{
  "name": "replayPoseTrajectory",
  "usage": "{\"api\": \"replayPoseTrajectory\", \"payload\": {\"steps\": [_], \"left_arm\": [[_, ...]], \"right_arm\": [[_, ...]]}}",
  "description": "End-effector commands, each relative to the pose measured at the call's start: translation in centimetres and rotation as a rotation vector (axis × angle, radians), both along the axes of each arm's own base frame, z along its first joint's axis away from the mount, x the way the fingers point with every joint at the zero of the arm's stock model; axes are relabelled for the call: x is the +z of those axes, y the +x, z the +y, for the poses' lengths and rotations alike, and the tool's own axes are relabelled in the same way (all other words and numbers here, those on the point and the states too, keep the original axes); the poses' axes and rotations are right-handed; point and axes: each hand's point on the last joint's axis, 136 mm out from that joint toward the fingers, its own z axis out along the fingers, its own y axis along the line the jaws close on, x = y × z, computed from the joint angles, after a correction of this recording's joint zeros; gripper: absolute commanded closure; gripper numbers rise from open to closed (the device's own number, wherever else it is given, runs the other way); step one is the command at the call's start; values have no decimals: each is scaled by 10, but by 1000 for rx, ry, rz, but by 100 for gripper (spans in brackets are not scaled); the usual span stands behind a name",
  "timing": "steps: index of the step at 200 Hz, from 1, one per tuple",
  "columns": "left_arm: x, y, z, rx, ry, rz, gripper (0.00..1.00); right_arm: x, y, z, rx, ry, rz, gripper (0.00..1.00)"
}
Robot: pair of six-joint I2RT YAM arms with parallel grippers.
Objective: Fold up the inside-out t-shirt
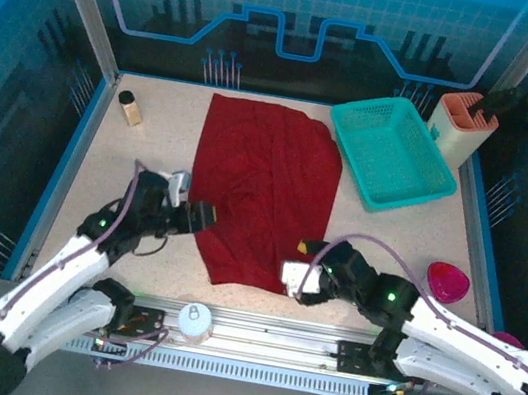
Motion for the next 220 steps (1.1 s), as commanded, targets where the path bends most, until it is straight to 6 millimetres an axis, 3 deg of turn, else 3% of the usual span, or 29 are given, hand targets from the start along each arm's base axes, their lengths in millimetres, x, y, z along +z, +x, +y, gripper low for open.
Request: {"api": "replayPoseTrajectory", "payload": {"steps": [1, 10, 18, 29, 43, 53, 78, 89, 98, 116, 137, 158, 178, 193, 208, 220], "left_arm": [[-1, 23, -30, -117, 9, -4, 47], [-8, 38, -36, -124, 29, -10, 47], [-16, 49, -40, -131, 50, -9, 47], [-33, 60, -45, -138, 89, 8, 47], [-58, 63, -52, -156, 159, 28, 46], [-73, 60, -61, -187, 182, 24, 46], [-113, 41, -64, -219, 266, 70, 49], [-130, 31, -55, -204, 312, 99, 54], [-143, 22, -46, -176, 339, 127, 57], [-169, -7, -19, -91, 385, 248, 58], [-181, -41, -1, -34, 344, 330, 60], [-173, -63, -2, -39, 264, 337, 59], [-136, -67, -17, -100, 182, 242, 56], [-101, -59, -15, -84, 158, 145, 53], [-67, -44, -10, -50, 174, 39, 48], [-51, -29, -6, -43, 205, -7, 45]], "right_arm": [[41, 55, 37, -334, 375, 206, 27], [42, 82, 41, -538, 476, 299, 33], [28, 95, 46, -678, 519, 417, 36], [5, 101, 55, -763, 521, 515, 41], [-22, 109, 54, -871, 485, 502, 42], [-43, 108, 52, -928, 431, 501, 36], [-81, 105, 32, -1087, 280, 438, 35], [-93, 103, 21, -1137, 253, 414, 43], [-108, 95, 1, -1207, 214, 398, 52], [-110, 90, -27, -1313, 219, 382, 64], [-102, 78, -31, -1259, 230, 475, 57], [-78, 75, -22, -1136, 217, 506, 50], [-48, 64, 27, -845, 234, 599, 47], [-19, 61, 75, -628, 331, 687, 46], [-10, 75, 104, -544, 412, 684, 46], [-12, 101, 115, -558, 443, 610, 46]]}}
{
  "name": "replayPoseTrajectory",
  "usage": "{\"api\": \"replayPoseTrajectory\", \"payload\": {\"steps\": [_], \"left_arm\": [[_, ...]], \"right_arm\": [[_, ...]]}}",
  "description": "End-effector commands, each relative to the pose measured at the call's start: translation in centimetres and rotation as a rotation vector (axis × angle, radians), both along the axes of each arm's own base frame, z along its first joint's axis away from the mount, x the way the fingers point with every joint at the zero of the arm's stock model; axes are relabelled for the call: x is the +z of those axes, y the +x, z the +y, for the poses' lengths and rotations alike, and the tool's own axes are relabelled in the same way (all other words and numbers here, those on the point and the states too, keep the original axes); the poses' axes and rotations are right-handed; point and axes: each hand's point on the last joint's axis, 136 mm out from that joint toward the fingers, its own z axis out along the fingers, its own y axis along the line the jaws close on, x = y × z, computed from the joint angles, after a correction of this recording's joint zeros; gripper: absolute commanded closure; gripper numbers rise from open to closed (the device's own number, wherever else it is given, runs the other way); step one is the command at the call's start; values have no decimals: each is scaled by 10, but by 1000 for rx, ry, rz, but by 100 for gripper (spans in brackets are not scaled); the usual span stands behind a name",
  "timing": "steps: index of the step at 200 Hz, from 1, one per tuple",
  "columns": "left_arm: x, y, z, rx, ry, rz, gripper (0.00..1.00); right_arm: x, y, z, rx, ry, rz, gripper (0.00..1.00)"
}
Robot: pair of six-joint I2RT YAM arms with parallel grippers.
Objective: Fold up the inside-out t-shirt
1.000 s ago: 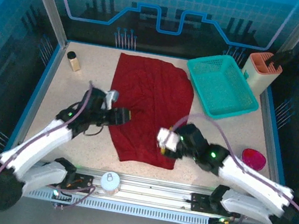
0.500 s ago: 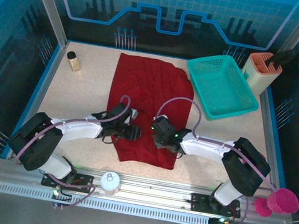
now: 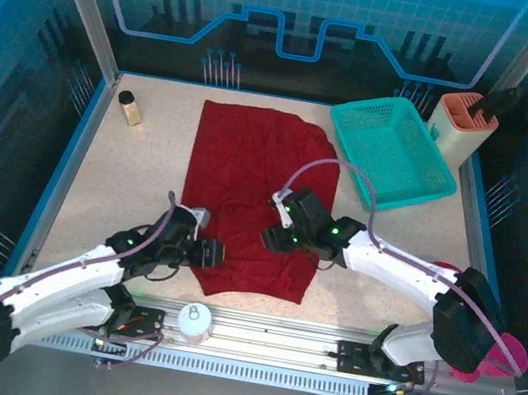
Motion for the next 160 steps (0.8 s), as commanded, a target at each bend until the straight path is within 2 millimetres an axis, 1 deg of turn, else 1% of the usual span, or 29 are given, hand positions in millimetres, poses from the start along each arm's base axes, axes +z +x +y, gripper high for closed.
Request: {"api": "replayPoseTrajectory", "payload": {"steps": [1, 8, 20, 26, 44, 63, 77, 85, 98, 105, 112, 119, 131, 149, 160], "left_arm": [[34, 20, 12, 33, 59, -75, 45], [40, 29, 14, 40, 67, -75, 45], [40, 50, 14, 40, 64, -60, 45], [38, 61, 13, 34, 62, -55, 45], [38, 91, 2, -48, 91, -113, 45], [32, 114, -11, -163, 161, -146, 41], [26, 129, -15, -210, 207, -176, 38], [25, 136, -19, -228, 213, -206, 38], [29, 140, -33, -313, 181, -296, 38], [29, 141, -40, -350, 174, -342, 37], [27, 144, -41, -367, 188, -378, 37], [22, 149, -40, -373, 218, -396, 37], [15, 159, -36, -358, 254, -391, 34], [14, 164, -49, -440, 242, -395, 26], [12, 168, -52, -455, 275, -373, 25]], "right_arm": [[9, 18, 48, 153, 101, -86, 46], [5, 32, 49, 141, 72, -121, 45], [-10, 52, 45, 120, -7, -141, 41], [-18, 58, 42, 114, -37, -128, 40], [-43, 60, 35, 132, -76, -51, 41], [-60, 53, 30, 154, -99, -10, 45], [-66, 54, 23, 132, -98, -9, 51], [-69, 54, 18, 125, -79, 5, 64], [-66, 52, 15, 134, 6, 76, 86], [-64, 53, 12, 119, 37, 101, 92], [-61, 55, 7, 109, 52, 104, 100], [-59, 58, 2, 97, 58, 98, 100], [-52, 58, -4, 102, 88, 95, 100], [-33, 57, -10, 116, 160, 89, 100], [-25, 55, -13, 122, 192, 90, 100]]}}
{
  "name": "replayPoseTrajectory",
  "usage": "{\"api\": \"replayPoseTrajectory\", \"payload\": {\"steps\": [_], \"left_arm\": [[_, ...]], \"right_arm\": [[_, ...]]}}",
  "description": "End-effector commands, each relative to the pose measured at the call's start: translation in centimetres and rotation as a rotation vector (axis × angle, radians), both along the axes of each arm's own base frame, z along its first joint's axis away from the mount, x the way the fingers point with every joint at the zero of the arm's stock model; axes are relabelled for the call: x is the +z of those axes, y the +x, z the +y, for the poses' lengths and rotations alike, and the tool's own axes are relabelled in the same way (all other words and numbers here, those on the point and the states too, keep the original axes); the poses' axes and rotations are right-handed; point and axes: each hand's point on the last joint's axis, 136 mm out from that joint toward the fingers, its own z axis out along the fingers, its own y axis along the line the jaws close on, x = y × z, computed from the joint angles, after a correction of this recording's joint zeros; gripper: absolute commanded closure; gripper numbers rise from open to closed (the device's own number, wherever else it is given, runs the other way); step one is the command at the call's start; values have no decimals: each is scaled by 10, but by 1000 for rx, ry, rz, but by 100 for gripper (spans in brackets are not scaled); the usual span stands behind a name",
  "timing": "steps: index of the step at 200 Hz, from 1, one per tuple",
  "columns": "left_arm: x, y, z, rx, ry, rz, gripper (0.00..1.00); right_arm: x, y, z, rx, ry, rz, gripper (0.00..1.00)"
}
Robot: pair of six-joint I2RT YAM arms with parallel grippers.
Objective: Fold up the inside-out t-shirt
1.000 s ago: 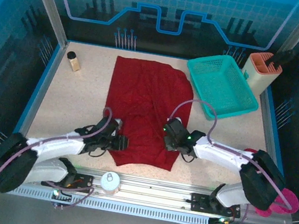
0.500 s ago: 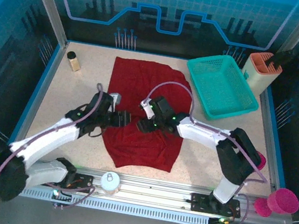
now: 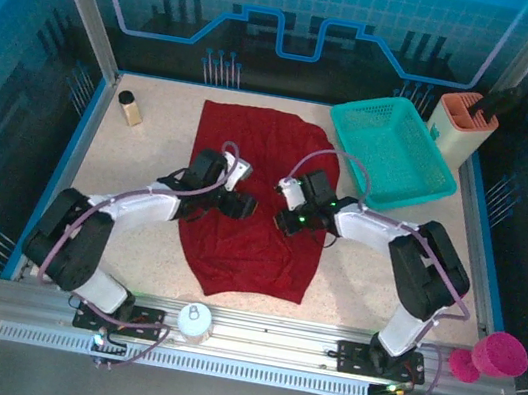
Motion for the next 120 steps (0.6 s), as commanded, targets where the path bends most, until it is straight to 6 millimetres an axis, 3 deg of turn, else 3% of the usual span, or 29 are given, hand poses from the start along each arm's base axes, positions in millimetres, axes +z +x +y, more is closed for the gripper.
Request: {"api": "replayPoseTrajectory", "payload": {"steps": [1, 6, 21, 33, 51, 61, 67, 85, 101, 116, 120], "left_arm": [[14, 18, -16, -109, 35, -75, 25], [12, 20, -15, -105, 59, -66, 25], [11, 18, -10, -143, 161, -63, 25], [5, 8, -9, -249, 247, -76, 25], [-7, -8, -9, -434, 360, -104, 25], [-15, -7, -6, -479, 408, -110, 25], [-20, -6, -6, -505, 431, -111, 25], [-35, 7, -9, -548, 481, -135, 28], [-41, 20, -11, -558, 537, -131, 48], [-36, 31, -15, -547, 550, -124, 87], [-33, 31, -17, -553, 539, -122, 92]], "right_arm": [[40, -7, 8, 58, 151, -24, 100], [42, -9, 8, 74, 160, -21, 100], [39, -11, 8, 72, 154, -3, 70], [31, -11, 8, 52, 152, 24, 56], [22, -5, -2, -26, 147, 27, 53], [26, 4, -12, -97, 160, 10, 53], [20, 2, -22, -138, 165, 25, 53], [28, 4, -39, -217, 220, 24, 53], [35, -5, -43, -202, 235, 14, 53], [39, -31, -31, -80, 258, 33, 54], [39, -41, -26, -38, 263, 42, 54]]}}
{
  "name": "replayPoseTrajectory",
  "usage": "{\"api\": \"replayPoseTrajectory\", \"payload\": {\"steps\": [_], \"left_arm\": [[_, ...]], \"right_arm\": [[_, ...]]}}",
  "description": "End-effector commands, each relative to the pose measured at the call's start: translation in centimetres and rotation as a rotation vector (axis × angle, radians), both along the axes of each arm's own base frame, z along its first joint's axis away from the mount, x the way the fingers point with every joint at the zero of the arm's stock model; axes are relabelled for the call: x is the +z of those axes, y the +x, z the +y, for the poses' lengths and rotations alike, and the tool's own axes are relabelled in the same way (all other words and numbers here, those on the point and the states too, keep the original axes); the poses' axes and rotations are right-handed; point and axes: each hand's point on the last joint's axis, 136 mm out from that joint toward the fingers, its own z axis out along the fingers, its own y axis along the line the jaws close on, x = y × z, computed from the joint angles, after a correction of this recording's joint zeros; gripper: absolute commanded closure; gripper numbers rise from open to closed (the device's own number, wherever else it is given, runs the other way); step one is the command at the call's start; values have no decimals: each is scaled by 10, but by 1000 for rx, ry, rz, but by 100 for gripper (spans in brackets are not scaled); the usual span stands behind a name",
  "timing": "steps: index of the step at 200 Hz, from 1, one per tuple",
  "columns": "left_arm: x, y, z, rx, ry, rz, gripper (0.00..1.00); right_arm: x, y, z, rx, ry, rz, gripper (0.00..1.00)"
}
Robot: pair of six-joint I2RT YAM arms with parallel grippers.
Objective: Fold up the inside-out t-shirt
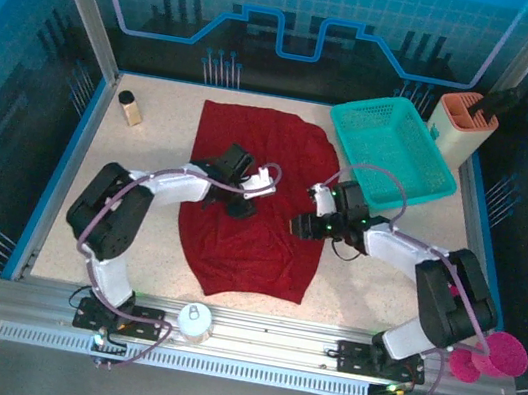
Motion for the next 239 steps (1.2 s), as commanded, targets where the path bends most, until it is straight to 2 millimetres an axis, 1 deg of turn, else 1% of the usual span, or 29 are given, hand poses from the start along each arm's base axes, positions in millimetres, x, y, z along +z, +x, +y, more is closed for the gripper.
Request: {"api": "replayPoseTrajectory", "payload": {"steps": [1, 5, 17, 26, 40, 49, 58, 63, 72, 79, 89, 96, 101, 109, 115, 123, 129, 142, 160, 176, 189, 197, 198, 208, 223, 227, 231, 234, 239], "left_arm": [[14, 13, -6, -68, 56, -33, 94], [18, 11, -9, -75, 45, -31, 100], [34, 5, -18, -88, -1, -44, 100], [47, -4, -26, -104, -47, -50, 100], [67, -24, -34, -118, -123, -39, 100], [78, -35, -37, -100, -163, -15, 100], [83, -44, -37, -65, -184, 17, 100], [85, -47, -36, -47, -192, 32, 100], [86, -53, -35, -23, -200, 58, 100], [85, -58, -33, -9, -203, 79, 100], [85, -61, -32, 11, -211, 93, 100], [86, -63, -31, 19, -218, 102, 100], [87, -64, -32, 26, -226, 108, 100], [89, -66, -33, 34, -242, 120, 100], [92, -68, -34, 37, -257, 127, 100], [96, -70, -36, 41, -277, 135, 100], [99, -72, -38, 38, -291, 142, 100], [105, -77, -40, 34, -322, 156, 100], [110, -84, -44, 23, -358, 177, 100], [110, -88, -44, 20, -375, 196, 100], [110, -91, -45, 16, -384, 214, 100], [109, -92, -45, 18, -384, 223, 100], [108, -92, -45, 18, -383, 224, 100], [107, -92, -45, 28, -384, 237, 100], [110, -90, -44, 53, -405, 253, 100], [111, -88, -43, 59, -415, 256, 100], [113, -88, -43, 66, -429, 260, 100], [114, -87, -43, 68, -439, 262, 100], [117, -86, -43, 74, -460, 270, 100]], "right_arm": [[26, -30, 25, 158, 99, -40, 54], [24, -40, 30, 200, 104, -34, 54], [20, -70, 45, 316, 121, -28, 54], [19, -86, 53, 374, 137, -25, 54], [26, -98, 68, 420, 207, -36, 54], [34, -101, 79, 425, 258, -53, 54], [40, -102, 90, 421, 289, -79, 53], [46, -98, 98, 402, 304, -120, 53], [48, -93, 108, 357, 304, -159, 53], [50, -81, 112, 275, 289, -195, 52], [45, -52, 104, 70, 252, -215, 53], [39, -37, 96, -61, 247, -208, 53], [37, -30, 94, -108, 257, -217, 53], [33, -15, 84, -216, 241, -237, 52], [28, -7, 79, -280, 224, -240, 51], [26, 1, 76, -332, 206, -249, 50], [23, 5, 72, -382, 191, -236, 49], [25, 12, 75, -413, 188, -233, 47], [19, 20, 68, -500, 152, -210, 48], [16, 26, 73, -493, 124, -232, 48], [15, 30, 84, -452, 112, -256, 46], [10, 32, 87, -452, 99, -257, 45], [12, 34, 88, -454, 105, -260, 45], [1, 36, 92, -456, 87, -244, 44], [-15, 40, 91, -479, 43, -219, 43], [-18, 41, 91, -487, 36, -214, 44], [-21, 42, 90, -494, 36, -207, 47], [-23, 42, 89, -499, 39, -200, 51], [-24, 43, 88, -500, 50, -195, 61]]}}
